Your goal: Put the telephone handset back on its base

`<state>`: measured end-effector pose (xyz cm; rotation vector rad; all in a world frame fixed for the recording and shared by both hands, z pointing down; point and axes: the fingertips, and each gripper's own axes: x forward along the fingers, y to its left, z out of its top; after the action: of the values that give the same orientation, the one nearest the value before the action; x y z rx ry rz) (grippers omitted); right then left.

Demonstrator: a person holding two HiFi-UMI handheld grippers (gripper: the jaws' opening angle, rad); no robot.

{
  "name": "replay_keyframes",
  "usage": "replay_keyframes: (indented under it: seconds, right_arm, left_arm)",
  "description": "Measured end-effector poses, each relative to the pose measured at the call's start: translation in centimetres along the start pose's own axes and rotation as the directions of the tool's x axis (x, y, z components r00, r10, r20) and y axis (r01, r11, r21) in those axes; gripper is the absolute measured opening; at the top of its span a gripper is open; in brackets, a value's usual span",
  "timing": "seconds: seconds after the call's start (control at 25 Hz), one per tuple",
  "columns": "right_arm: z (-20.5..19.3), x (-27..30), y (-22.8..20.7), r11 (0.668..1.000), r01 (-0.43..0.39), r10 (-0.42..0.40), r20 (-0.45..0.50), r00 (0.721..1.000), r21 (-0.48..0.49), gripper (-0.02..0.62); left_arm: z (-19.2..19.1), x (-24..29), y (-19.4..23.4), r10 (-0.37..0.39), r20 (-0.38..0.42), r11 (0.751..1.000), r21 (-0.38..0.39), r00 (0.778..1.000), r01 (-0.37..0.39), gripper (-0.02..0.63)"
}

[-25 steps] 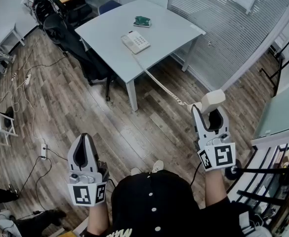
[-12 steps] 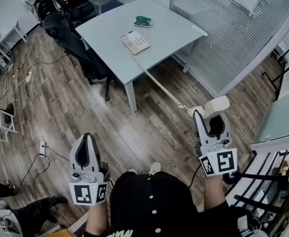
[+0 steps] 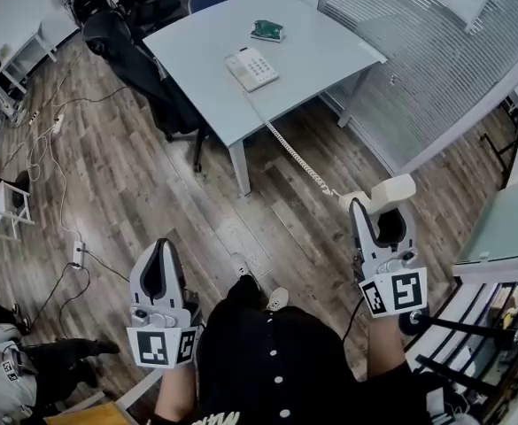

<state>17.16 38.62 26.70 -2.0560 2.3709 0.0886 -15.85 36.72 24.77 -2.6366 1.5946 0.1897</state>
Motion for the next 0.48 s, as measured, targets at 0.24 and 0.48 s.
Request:
replay_keyframes:
  seconds: [0.24, 0.48]
  right_arm:
    - [0.7, 2.5, -0.8, 1.0, 0.02, -0.02, 0.013, 1.0, 0.002, 0.23]
    - [1.3, 5.4, -1.2, 1.0, 0.024, -0.024, 0.017, 1.0, -0.002, 0.23]
  left_arm:
    - [0.2, 3.3, 1.2, -0.029, 0.039, 1.0, -0.005, 0.999, 0.029, 0.017]
    - [0.4, 6.0, 3.0, -0.028, 0.054, 1.0, -0.01, 0.998, 0.029, 0.015]
